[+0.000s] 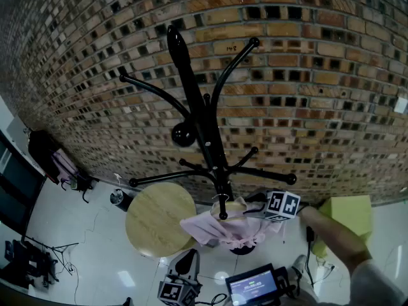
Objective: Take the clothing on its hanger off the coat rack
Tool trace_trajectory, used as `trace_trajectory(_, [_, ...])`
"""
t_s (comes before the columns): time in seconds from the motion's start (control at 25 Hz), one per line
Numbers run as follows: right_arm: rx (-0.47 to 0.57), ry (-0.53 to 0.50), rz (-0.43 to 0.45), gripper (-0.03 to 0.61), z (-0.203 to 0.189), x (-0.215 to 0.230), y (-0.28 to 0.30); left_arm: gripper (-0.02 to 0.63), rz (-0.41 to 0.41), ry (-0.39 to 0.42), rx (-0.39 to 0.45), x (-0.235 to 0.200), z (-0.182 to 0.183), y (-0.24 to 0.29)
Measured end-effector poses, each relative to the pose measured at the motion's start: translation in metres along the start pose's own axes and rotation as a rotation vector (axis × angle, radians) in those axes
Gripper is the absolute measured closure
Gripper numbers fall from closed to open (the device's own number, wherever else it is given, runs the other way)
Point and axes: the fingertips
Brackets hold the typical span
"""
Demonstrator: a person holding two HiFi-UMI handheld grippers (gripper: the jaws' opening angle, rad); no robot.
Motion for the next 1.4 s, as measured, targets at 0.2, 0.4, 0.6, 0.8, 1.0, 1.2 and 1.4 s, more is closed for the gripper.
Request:
trace_trajectory(0.2, [0.005, -0.026, 0.017, 0.46, 0.004, -0.001, 0.012, 0.594, -0.003, -0.003, -0.004, 0.001, 0.0, -0.001])
trace_trajectory(0.4, [0.034, -0.136, -0.023, 0.535, 0.012, -0.008, 0.012, 0.594, -0.006, -0.009, 0.005, -0.001, -0.002, -0.002])
trace_trajectory(0.6, [0.06, -0.095, -0.017, 0.543, 0.012, -0.012, 0.015, 0.594, 0.0, -0.017, 0.009, -0.004, -0.006, -0.006])
trace_trajectory(0.8, [0.075, -0.052, -0.01, 0.545, 0.014, -0.017, 0.014, 0.594, 0.002, -0.015, 0.008, -0.007, -0.006, -0.01])
trace_trajectory(1.0, [0.079, -0.034, -0.011, 0.545, 0.014, -0.018, 0.014, 0.594, -0.006, -0.001, 0.003, -0.007, -0.006, -0.011])
trace_trajectory(1.2, [0.092, -0.018, -0.015, 0.545, 0.015, -0.017, 0.009, 0.594, -0.016, 0.009, -0.008, -0.008, -0.006, -0.008])
trace_trajectory(1.4, [0.12, -0.012, -0.004, 0.545, 0.017, -0.023, -0.002, 0.594, -0.028, 0.026, -0.012, -0.007, -0.001, -0.006])
Point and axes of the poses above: the fingertips, and each gripper's own axes: y forward along the fingers, x to its right, z out of its top, and after that the axes turned 6 degrees about y, right-handed
